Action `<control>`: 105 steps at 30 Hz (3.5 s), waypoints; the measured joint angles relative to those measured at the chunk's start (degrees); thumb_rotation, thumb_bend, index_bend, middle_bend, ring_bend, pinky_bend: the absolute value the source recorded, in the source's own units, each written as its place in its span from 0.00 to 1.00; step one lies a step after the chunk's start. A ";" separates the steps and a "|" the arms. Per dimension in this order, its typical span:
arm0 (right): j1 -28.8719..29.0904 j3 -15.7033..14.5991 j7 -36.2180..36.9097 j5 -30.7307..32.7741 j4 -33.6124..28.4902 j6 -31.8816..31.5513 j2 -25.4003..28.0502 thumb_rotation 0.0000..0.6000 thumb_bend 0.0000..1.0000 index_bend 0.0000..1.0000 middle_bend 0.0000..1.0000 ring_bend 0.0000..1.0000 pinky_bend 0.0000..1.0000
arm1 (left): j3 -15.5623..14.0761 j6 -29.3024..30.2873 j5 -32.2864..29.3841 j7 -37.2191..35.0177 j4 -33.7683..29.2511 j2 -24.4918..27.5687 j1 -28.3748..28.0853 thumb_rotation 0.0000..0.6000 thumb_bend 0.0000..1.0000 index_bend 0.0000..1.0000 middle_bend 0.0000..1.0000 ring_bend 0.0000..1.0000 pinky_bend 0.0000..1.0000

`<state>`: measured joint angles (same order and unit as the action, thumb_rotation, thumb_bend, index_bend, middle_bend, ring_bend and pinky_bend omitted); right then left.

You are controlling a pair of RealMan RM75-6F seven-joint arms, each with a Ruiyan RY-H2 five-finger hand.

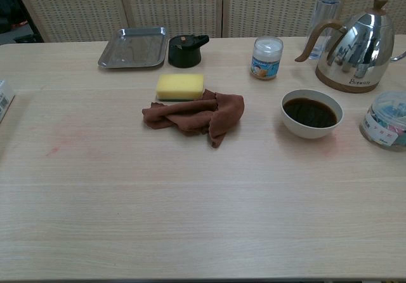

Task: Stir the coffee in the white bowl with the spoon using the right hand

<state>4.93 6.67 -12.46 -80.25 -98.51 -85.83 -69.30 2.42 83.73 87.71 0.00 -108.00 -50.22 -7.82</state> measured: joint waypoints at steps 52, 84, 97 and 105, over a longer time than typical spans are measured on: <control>6.72 -2.64 1.98 8.67 22.69 18.44 -15.26 1.00 0.34 0.48 0.00 0.00 0.00 | -0.67 -3.10 -0.93 2.74 -1.06 -0.53 -0.82 1.00 0.06 0.00 0.00 0.00 0.00; 6.79 -2.00 1.50 11.39 25.20 20.53 -16.84 1.00 0.34 0.48 0.00 0.00 0.00 | -0.80 -3.96 -1.34 3.66 -1.40 -0.71 -1.21 1.00 0.06 0.00 0.00 0.00 0.00; 7.26 -1.62 0.97 13.34 25.79 22.49 -17.00 1.00 0.34 0.48 0.00 0.00 0.00 | -0.91 -4.20 -1.38 3.87 -1.50 -0.73 -1.29 1.00 0.06 0.00 0.00 0.00 0.00; 7.39 -1.53 1.00 13.82 26.26 22.93 -17.27 1.00 0.34 0.48 0.00 0.00 0.00 | -0.98 -4.13 -1.26 3.87 -1.51 -0.74 -1.25 1.00 0.06 0.00 0.00 0.00 0.00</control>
<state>12.33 5.14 -11.46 -66.42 -72.25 -62.90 -86.57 1.44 79.60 86.45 3.87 -109.52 -50.96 -9.06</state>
